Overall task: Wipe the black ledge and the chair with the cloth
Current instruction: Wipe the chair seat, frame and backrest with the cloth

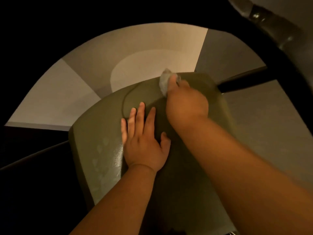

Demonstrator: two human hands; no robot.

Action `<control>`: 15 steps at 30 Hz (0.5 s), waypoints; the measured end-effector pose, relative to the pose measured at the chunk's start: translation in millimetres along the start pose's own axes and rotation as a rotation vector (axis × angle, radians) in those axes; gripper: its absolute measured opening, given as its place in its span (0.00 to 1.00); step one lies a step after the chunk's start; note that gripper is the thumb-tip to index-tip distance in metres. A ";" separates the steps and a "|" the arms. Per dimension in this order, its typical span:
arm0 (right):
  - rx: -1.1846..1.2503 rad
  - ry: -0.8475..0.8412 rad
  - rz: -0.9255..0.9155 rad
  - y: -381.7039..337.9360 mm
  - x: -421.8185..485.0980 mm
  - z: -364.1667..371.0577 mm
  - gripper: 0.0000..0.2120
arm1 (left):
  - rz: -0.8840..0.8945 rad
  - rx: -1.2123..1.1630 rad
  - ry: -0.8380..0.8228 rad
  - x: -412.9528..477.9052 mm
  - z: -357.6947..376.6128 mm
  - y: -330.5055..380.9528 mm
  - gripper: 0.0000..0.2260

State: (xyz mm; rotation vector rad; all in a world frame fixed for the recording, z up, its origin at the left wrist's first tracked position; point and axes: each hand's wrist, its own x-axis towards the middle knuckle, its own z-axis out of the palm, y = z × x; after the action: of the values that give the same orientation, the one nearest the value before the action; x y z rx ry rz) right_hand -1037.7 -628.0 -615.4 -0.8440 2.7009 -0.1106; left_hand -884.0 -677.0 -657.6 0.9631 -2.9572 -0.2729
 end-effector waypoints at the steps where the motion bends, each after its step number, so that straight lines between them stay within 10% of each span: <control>1: 0.001 -0.034 -0.034 -3.4 13.9 -4.6 0.29 | -0.003 0.003 -0.002 0.3 0.1 0.6 0.33; 15: -0.019 -0.057 -0.118 2.0 -22.4 2.6 0.34 | -0.005 -0.033 0.012 1.4 2.4 -0.7 0.34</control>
State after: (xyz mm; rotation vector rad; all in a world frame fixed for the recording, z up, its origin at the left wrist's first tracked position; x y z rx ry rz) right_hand -1020.6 -613.6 -612.2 -0.9962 2.6029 -0.0857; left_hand -884.9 -678.0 -660.2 0.9651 -2.9301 -0.3137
